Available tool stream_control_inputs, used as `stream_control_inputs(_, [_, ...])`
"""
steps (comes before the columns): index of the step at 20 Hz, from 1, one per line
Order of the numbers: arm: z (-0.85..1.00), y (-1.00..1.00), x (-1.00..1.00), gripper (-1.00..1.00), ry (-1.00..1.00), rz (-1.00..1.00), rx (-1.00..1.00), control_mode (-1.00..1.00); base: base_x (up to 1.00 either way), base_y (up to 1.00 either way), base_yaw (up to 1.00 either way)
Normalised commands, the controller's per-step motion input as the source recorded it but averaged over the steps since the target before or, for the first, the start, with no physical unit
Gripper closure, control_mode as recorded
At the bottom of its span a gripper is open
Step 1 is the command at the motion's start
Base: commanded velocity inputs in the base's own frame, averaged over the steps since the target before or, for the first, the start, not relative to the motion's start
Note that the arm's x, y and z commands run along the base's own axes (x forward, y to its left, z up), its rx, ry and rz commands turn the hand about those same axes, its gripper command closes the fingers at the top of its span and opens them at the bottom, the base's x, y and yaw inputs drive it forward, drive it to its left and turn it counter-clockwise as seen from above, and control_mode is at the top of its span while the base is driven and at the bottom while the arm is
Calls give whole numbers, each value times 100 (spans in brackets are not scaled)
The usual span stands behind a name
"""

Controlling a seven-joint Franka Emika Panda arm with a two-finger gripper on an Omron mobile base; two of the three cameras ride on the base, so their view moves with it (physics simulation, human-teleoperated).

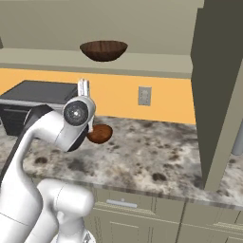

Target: Pick up the bowls on the counter and stack them on top of one another in the open cabinet. Place the smaller bowl on top of the larger bowl.

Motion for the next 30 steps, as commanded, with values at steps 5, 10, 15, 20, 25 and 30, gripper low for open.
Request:
stream_control_inputs(5, [-30,4,22,-100,0,5,7,-100,0,0,0])
stream_control_inputs(10, [-30,9,32,-100,5,6,0,-100,0,0,0])
stream_control_inputs(15, [-27,9,30,-100,16,5,-4,-100,0,0,0])
stream_control_inputs(20, [-22,10,23,-100,16,2,-8,-100,0,0,0])
stream_control_inputs(25, [-26,2,22,-100,11,6,-7,-100,0,0,0])
stream_control_inputs(30, [-30,-3,18,-100,4,8,-6,-100,0,0,0])
